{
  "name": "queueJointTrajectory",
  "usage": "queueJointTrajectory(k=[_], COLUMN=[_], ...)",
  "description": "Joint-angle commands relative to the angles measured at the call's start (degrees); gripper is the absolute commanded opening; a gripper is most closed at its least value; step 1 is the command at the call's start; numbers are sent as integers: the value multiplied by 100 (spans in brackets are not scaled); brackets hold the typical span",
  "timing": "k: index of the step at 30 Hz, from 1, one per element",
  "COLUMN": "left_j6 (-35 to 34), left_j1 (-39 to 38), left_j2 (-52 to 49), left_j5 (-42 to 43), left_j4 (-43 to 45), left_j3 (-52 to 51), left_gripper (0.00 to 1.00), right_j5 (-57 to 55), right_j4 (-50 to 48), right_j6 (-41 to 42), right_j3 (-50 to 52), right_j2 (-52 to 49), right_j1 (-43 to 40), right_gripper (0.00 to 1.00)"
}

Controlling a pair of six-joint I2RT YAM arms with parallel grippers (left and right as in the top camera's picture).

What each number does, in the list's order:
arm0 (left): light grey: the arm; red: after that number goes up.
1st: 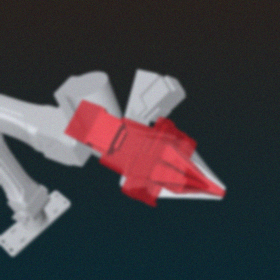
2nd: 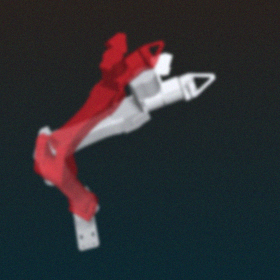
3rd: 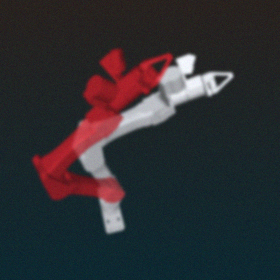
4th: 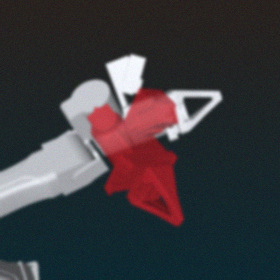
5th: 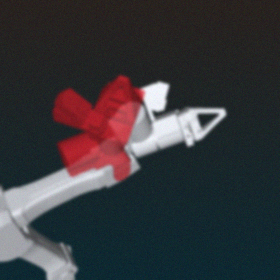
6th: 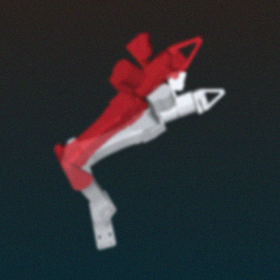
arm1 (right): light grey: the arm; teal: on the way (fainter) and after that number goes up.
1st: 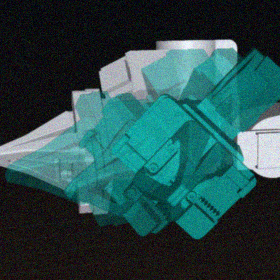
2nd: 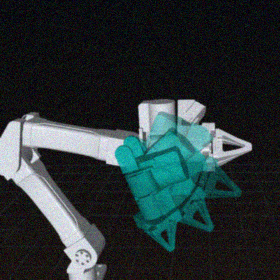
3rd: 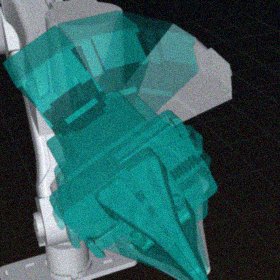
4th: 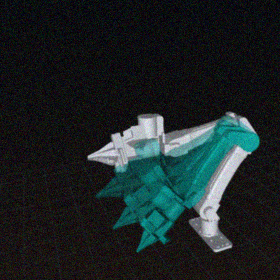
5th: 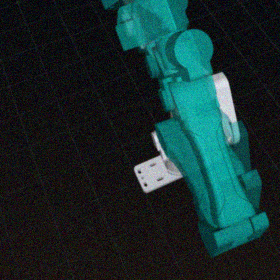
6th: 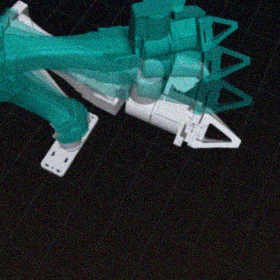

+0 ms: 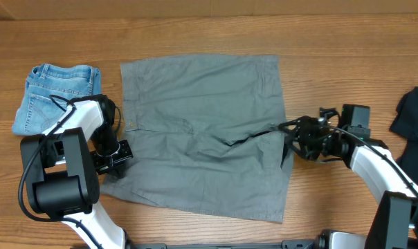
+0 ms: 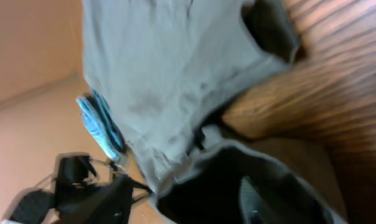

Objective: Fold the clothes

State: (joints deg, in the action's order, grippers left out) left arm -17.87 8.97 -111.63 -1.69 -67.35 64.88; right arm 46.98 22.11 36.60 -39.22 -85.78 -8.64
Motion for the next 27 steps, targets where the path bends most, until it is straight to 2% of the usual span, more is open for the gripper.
queueJointTrajectory(k=[1,4,6,7,8,9,13,19,21,24,27], left_j6=[74,74,74,74,74,76,76,116,116,114,116], left_j1=[0,0,0,0,0,0,0,0,0,0,0], left_j2=[-61,-61,-61,-61,-61,-61,-61,-63,-61,-61,-63], left_j5=[-313,-313,-291,-271,-271,-273,-271,-271,-271,-273,-273], left_j4=[376,372,372,372,372,372,354,356,376,413,417], left_j3=[17,17,17,17,17,17,17,17,17,17,17], left_gripper=[5,4,4,4,4,5,4,4,4,5,5], right_j5=[-387,-754,-999,-1097,-1150,-1165,-1281,-2184,-2197,-2188,-2374], right_j4=[57,35,-90,-155,-256,-352,-555,-177,-59,262,723], right_j6=[-125,-79,-81,-79,-85,-90,-238,-949,-1270,-1322,-1325], right_j3=[-125,-125,-125,-125,-125,-125,-155,-214,-214,-214,-214], right_j2=[13,13,13,13,13,13,35,466,601,686,691], right_j1=[216,337,339,339,339,337,332,330,330,330,326], right_gripper=[62,52,32,18,8,4,4,4,4,5,13])
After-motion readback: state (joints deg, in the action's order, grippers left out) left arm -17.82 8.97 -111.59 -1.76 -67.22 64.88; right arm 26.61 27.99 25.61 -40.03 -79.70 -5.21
